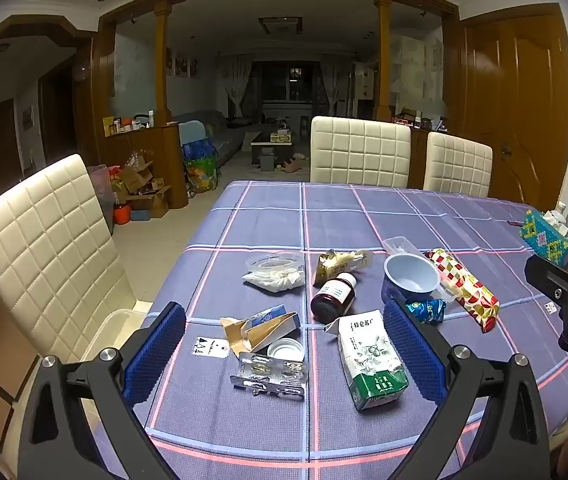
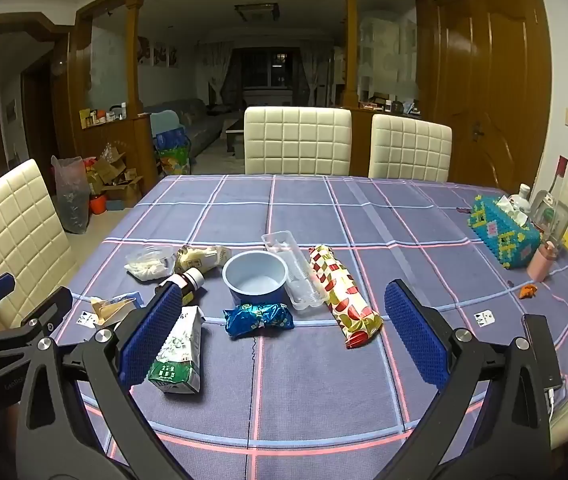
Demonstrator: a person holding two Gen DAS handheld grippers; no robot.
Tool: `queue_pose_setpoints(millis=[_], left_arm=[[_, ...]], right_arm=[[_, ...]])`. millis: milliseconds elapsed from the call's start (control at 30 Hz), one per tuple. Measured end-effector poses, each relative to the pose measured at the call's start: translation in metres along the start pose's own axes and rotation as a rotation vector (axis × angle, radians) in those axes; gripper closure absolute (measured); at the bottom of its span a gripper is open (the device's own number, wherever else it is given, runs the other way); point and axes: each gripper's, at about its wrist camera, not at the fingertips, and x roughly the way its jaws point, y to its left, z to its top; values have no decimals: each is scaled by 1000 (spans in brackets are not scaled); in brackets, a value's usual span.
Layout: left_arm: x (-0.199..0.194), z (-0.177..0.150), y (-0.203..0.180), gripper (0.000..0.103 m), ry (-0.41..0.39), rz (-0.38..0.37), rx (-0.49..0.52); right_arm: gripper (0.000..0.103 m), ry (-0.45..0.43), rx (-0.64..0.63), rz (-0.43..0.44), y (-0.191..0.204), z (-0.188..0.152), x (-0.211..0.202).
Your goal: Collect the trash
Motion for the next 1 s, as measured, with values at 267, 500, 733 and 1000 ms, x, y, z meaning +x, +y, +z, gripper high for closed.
queue_pose_setpoints(millis=[267,500,733,1000], left_arm=[[0,0,0,6,0,1,2],[-1,0,-2,6,8,-1,-1],[5,-1,-7,6,5,-2,2],[3,0,-6,6,5,-2,3]], right_arm=[[3,4,3,1,-1,2,0],[3,5,1,3,-1,2,0],[3,6,1,3,-1,2,1],[3,8,2,4,-1,2,1]])
